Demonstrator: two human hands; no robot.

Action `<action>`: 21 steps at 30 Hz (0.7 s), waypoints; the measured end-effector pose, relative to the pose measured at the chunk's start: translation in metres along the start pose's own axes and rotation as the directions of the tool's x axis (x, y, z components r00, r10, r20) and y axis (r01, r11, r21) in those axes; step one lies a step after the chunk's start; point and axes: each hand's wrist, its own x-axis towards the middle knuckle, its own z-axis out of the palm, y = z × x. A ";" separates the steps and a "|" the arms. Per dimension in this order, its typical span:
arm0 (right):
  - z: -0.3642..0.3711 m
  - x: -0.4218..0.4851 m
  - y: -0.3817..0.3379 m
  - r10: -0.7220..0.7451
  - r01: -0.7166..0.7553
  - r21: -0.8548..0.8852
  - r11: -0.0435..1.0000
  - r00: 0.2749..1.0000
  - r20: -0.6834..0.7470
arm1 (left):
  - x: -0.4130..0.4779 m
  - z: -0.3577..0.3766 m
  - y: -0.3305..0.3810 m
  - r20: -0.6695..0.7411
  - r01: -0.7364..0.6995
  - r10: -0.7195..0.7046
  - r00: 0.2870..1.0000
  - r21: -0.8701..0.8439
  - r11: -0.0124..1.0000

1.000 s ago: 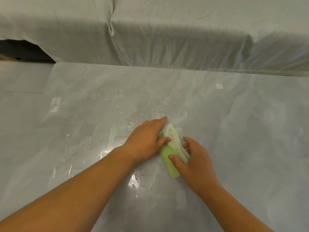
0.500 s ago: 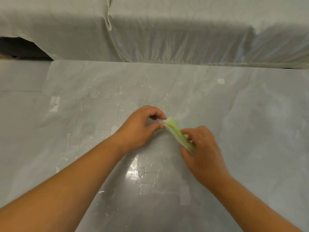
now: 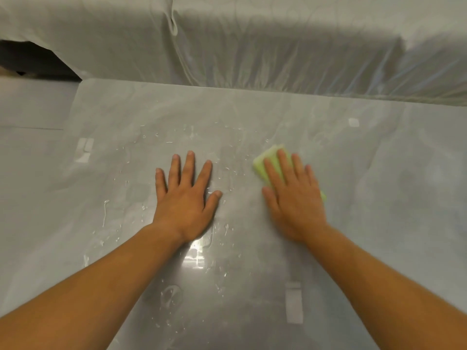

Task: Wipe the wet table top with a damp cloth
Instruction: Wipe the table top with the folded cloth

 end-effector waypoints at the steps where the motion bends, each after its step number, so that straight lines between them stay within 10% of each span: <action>1: -0.004 0.026 0.001 0.108 -0.108 0.029 0.994 0.994 -0.004 | 0.001 -0.001 0.000 -0.018 0.007 -0.008 1.000 -0.022 1.000; 3: -0.006 0.047 -0.011 0.142 -0.142 0.053 0.988 0.990 0.000 | 0.005 -0.006 0.000 -0.064 0.016 -0.019 0.998 -0.060 0.998; 8: -0.003 -0.023 -0.014 -0.363 0.365 -0.010 0.931 0.928 0.082 | 0.029 -0.016 -0.011 -0.058 0.082 -0.083 0.995 -0.021 0.996; 15: -0.016 0.115 0.016 0.062 -0.062 0.015 0.998 0.998 -0.032 | 0.041 -0.026 -0.013 -0.064 0.114 -0.114 0.991 -0.003 0.993; 21: -0.010 0.072 -0.008 -0.380 0.383 -0.026 0.923 0.922 0.070 | 0.040 -0.034 -0.020 -0.039 0.086 -0.086 0.996 0.014 0.996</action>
